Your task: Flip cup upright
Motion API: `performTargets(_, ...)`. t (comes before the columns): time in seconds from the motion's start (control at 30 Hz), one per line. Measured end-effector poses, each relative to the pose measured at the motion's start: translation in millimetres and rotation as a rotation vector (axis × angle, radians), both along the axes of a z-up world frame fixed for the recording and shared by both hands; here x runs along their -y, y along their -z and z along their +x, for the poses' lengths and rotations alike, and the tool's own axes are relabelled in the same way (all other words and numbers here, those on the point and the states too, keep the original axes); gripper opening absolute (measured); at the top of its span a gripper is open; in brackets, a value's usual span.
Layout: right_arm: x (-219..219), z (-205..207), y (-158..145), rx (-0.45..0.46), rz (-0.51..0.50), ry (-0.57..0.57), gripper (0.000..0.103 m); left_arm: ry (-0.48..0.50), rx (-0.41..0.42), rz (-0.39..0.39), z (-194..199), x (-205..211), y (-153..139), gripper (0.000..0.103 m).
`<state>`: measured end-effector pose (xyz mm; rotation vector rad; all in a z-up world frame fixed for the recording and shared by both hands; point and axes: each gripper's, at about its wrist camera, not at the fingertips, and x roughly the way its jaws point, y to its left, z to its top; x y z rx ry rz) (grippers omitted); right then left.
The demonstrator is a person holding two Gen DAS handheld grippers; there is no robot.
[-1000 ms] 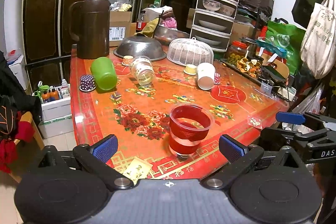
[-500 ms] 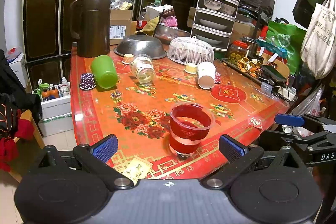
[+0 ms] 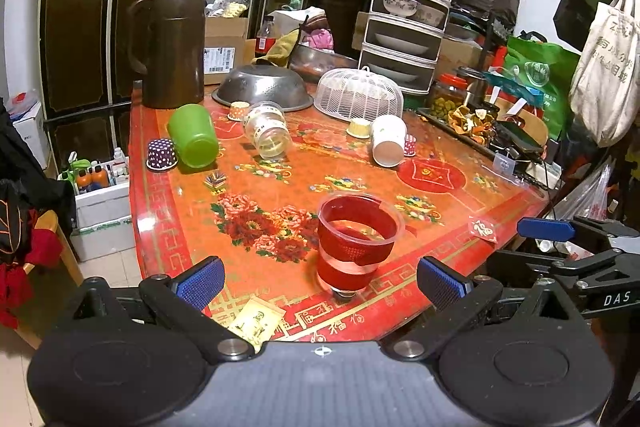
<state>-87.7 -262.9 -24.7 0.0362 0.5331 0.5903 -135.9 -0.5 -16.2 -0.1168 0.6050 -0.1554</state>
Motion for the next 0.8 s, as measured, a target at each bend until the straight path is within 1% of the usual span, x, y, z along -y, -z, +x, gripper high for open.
performTargets(0.8, -2.0, 2.3, 3.7, -0.017, -0.014, -0.005, 0.102, 0.000, -0.010, -0.006, 2.4, 1.2, 2.7, 0.103)
